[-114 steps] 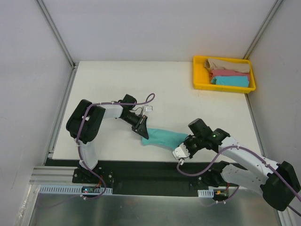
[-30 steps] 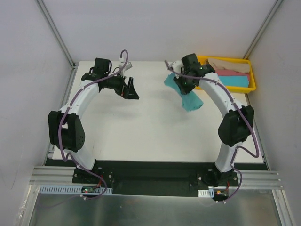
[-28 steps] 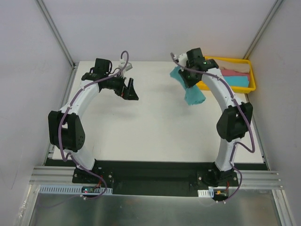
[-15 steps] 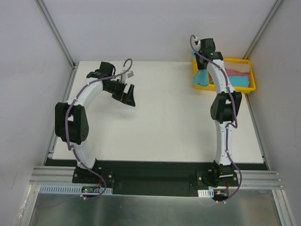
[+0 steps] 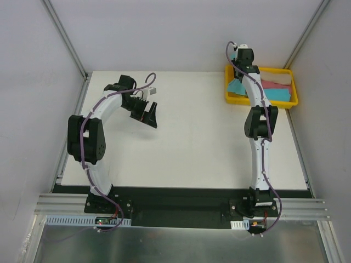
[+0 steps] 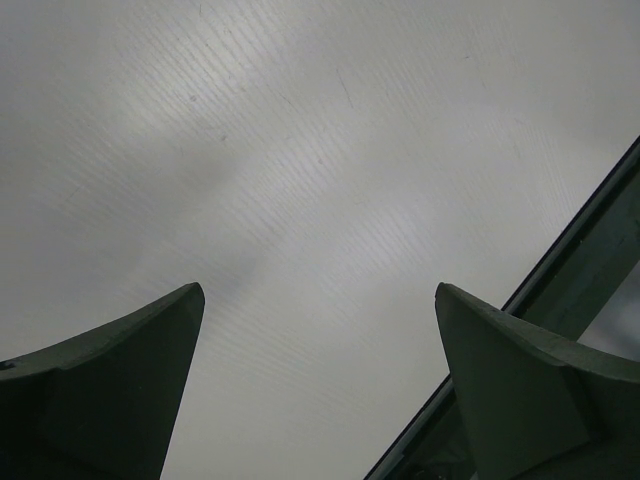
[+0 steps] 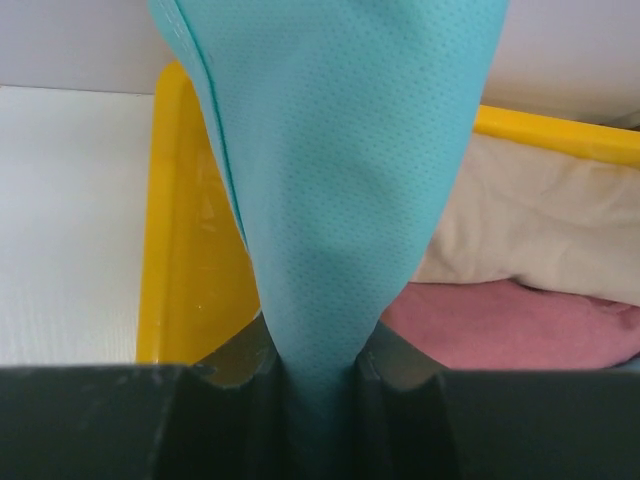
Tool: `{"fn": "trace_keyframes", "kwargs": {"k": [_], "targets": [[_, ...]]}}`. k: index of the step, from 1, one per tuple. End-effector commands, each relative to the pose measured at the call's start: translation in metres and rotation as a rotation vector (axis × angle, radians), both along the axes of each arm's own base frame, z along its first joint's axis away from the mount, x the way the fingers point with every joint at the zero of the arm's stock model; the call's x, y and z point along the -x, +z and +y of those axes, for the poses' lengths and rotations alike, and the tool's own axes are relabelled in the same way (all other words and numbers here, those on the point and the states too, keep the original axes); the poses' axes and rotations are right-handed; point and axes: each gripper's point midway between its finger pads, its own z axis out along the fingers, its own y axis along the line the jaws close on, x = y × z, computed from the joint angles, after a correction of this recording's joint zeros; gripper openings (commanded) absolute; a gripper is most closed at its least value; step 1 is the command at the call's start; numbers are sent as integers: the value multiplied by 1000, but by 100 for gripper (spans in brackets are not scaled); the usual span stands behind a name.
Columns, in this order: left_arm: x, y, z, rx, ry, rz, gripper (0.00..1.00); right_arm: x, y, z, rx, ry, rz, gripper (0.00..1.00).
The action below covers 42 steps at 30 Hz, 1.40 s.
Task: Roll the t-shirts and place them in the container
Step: Place the T-shirt in the bin.
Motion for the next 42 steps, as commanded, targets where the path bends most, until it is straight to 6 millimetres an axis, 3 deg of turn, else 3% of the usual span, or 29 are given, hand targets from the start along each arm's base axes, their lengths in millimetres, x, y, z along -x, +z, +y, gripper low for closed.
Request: {"fn": "trace_keyframes", "kwargs": {"k": [1,18,27,28,30,31,36,38,39,42], "targets": [[5,-3,-1,-14,-21,17,99,-17,27,-6,15,-6,-109,0],[8,-16,-23,-41,-83,31,99,28,-24,-3,-22,53,135,0],[8,-19,-23,-48,-77,44,99,18,-51,1,-45,46,143,1],[7,-20,-22,-51,-75,45,99,17,-50,1,-45,44,141,4],[7,-21,-23,-49,-75,48,99,15,-48,2,-54,41,126,24],[7,-23,-23,-49,-73,57,99,16,-46,1,-62,32,124,28],[1,-24,-30,-23,-69,73,99,29,-43,6,-98,21,158,41],[-3,-22,-31,-17,-67,71,99,33,-44,4,-99,6,168,27],[-4,-23,-32,-15,-69,69,99,33,-44,1,-95,0,171,2],[-8,-21,-33,-16,-67,61,99,35,-51,-2,-85,-12,185,1]]}}
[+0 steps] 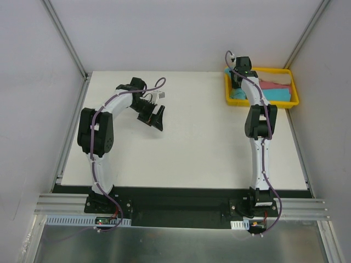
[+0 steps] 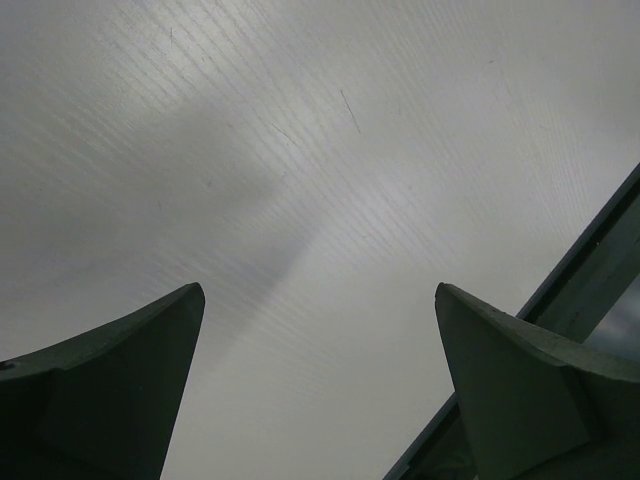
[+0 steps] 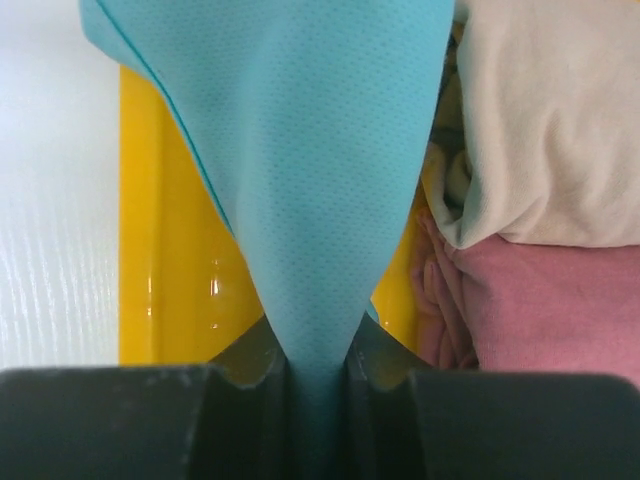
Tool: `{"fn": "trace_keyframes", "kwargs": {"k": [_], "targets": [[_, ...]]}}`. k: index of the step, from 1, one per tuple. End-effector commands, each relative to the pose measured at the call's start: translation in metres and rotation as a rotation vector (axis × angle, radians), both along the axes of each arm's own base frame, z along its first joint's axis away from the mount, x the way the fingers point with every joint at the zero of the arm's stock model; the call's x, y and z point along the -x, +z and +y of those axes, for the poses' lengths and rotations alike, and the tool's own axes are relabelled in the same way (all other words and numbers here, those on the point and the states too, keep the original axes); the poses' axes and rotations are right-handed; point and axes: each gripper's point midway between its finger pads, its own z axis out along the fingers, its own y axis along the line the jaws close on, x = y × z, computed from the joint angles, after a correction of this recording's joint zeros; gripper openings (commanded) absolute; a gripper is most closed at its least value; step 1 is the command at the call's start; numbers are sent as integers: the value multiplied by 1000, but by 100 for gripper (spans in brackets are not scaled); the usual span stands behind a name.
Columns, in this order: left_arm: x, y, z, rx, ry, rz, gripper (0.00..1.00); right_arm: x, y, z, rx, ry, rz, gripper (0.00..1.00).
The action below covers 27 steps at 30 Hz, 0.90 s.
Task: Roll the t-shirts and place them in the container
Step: Place the T-shirt in the bin.
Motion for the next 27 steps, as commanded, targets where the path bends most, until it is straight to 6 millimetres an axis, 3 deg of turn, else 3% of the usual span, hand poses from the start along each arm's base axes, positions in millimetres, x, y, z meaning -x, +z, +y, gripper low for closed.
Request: {"fn": "trace_keyframes", "kwargs": {"k": [1,4,7,11,15,19,21,23,27], "targets": [[-4,13,-7,25,-5,-9,99,9,16,-9,2,-49,7,1],[0,13,-6,23,-5,-5,99,8,13,-20,48,-100,4,1],[4,14,-5,22,-6,-5,99,9,13,-16,15,-101,4,1],[5,16,-3,10,-7,-19,99,26,12,-18,-16,-127,60,1],[5,14,-3,7,-7,-14,99,44,-10,-26,22,-128,147,1],[5,12,-7,13,-12,-3,99,39,-6,-24,18,-127,132,0],[3,12,-9,14,-14,-5,99,32,-3,-20,4,-114,108,25],[2,13,-11,7,-21,-16,99,22,21,-7,-61,-66,49,49],[-1,21,-14,10,-27,-43,99,26,79,2,-106,-34,-35,63]]}}
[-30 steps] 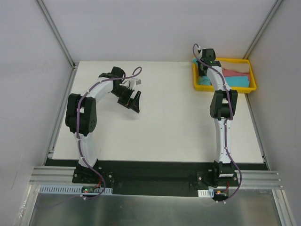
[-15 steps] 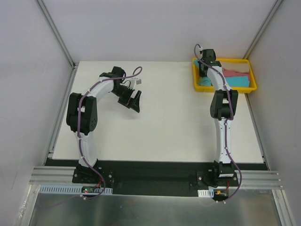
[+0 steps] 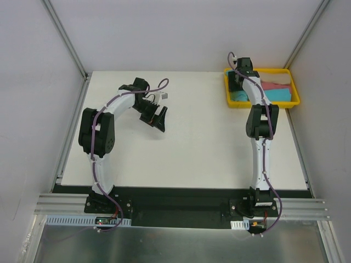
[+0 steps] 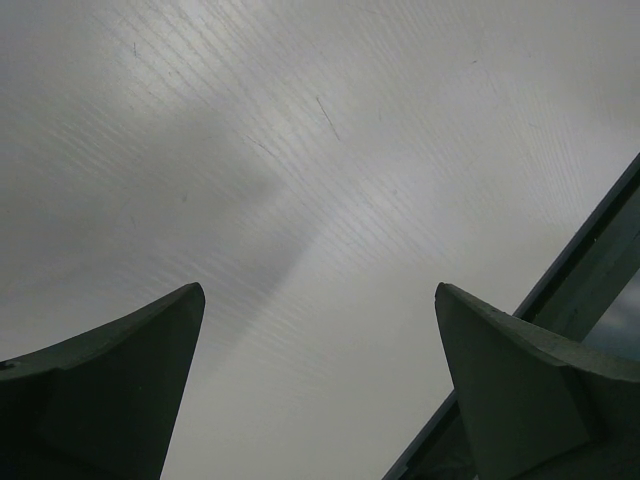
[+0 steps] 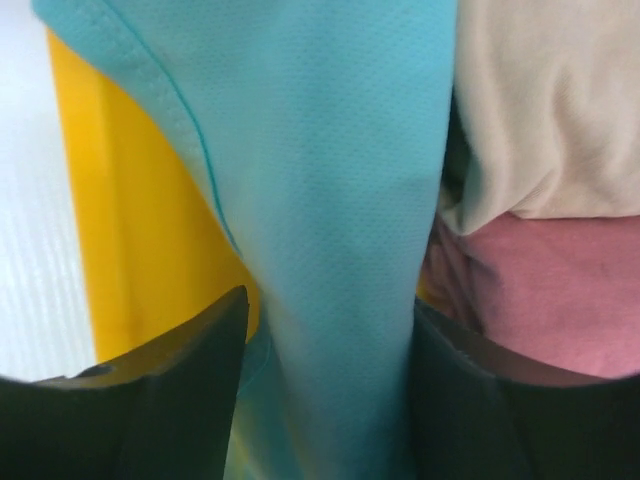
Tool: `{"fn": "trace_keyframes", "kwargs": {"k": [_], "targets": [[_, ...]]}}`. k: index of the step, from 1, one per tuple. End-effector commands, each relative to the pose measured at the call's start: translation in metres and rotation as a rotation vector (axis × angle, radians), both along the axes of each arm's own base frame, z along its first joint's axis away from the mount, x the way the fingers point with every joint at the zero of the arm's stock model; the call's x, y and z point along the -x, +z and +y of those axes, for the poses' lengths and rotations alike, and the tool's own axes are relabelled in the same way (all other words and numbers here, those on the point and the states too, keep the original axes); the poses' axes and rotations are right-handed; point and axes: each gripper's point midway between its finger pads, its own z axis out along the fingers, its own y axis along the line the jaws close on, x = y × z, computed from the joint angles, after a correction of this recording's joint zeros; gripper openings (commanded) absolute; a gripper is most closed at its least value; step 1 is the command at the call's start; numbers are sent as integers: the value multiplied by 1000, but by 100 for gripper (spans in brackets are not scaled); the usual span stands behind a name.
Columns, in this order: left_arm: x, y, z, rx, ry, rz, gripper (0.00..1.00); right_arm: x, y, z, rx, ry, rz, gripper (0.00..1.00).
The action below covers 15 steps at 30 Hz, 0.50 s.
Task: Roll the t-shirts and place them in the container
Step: Place the T-shirt in the bin.
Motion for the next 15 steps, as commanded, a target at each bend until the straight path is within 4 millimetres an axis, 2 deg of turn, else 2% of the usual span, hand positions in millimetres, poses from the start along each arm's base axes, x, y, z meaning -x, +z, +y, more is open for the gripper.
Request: {"fn": "trace_keyframes", "kwargs": {"k": [1,2,3,6,8,9,10,13,14,15], "targets": [[-4,22,-7,11,-10,-48,99,14,97,7,-69,15,-98,64],[-4,22,-8,11,-12,-50,99,20,101,7,-72,12,-96,68],[-2,23,-9,10,-15,-50,99,24,119,5,-75,10,-119,71],[4,20,-11,7,-27,-40,99,27,133,3,-88,13,-141,79],[7,20,-13,10,-34,-36,99,21,137,5,-95,27,-165,88],[10,17,-13,9,-36,-25,99,15,141,6,-96,32,-185,88],[11,17,-14,7,-41,-25,99,9,133,8,-102,39,-185,88],[12,14,-13,-9,-52,-32,99,-4,131,16,-135,76,-216,88],[13,12,-13,-19,-56,-34,99,-8,120,22,-158,97,-202,71],[13,13,-13,-22,-59,-41,99,-11,117,26,-174,110,-206,58]]}}
